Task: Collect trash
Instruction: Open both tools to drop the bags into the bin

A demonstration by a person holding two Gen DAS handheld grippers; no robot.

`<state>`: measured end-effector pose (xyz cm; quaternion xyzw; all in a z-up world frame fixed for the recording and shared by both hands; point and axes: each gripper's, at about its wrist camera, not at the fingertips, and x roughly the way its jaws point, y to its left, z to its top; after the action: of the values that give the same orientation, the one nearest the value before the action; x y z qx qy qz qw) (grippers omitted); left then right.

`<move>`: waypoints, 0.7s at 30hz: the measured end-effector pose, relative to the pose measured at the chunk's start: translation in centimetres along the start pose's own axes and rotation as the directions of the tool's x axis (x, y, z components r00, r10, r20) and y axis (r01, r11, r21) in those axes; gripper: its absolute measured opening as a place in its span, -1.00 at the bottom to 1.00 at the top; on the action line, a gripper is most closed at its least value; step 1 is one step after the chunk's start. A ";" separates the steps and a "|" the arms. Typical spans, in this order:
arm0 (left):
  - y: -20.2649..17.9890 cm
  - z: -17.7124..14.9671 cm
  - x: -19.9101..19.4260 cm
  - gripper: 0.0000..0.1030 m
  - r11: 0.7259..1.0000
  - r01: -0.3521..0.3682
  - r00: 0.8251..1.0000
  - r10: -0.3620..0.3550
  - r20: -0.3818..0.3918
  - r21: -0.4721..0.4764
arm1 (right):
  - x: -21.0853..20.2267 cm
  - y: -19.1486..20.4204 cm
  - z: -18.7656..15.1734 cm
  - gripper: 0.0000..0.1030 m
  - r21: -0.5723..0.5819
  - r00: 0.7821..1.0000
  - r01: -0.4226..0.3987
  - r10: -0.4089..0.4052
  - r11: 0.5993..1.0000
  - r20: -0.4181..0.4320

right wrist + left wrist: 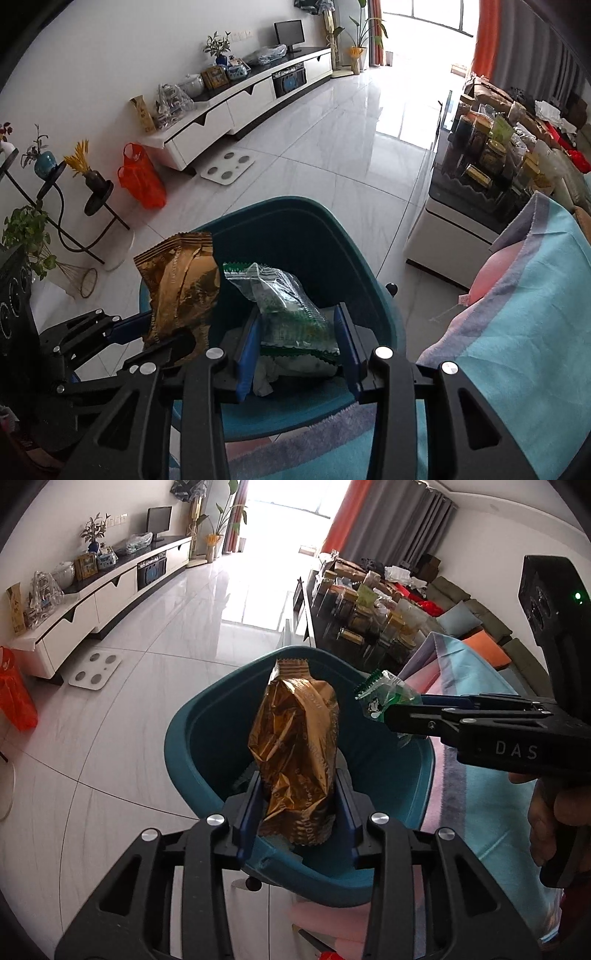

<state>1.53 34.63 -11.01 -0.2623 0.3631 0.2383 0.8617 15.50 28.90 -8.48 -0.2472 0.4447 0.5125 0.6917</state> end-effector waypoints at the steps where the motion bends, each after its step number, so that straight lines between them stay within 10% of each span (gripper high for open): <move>1: -0.1 0.1 0.2 -0.27 1.000 -0.004 1.000 0.004 -0.001 0.003 | 0.1 0.1 0.1 -0.27 -0.001 1.000 0.001 -0.001 1.000 -0.001; 14: -0.1 0.4 0.5 0.16 1.000 -0.030 0.999 0.030 0.023 0.002 | -0.7 -0.6 0.6 -0.02 0.033 0.999 -0.018 0.017 0.999 0.033; 21: -0.1 0.6 -1.5 0.71 0.998 -0.058 0.994 0.058 0.096 0.001 | -3.1 -1.1 0.5 0.26 0.055 0.994 -0.019 0.013 0.998 0.106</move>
<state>0.97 34.61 -9.44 -0.2385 0.3293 0.2749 0.8713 16.43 27.36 -5.69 -0.1965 0.4237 0.5177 0.7169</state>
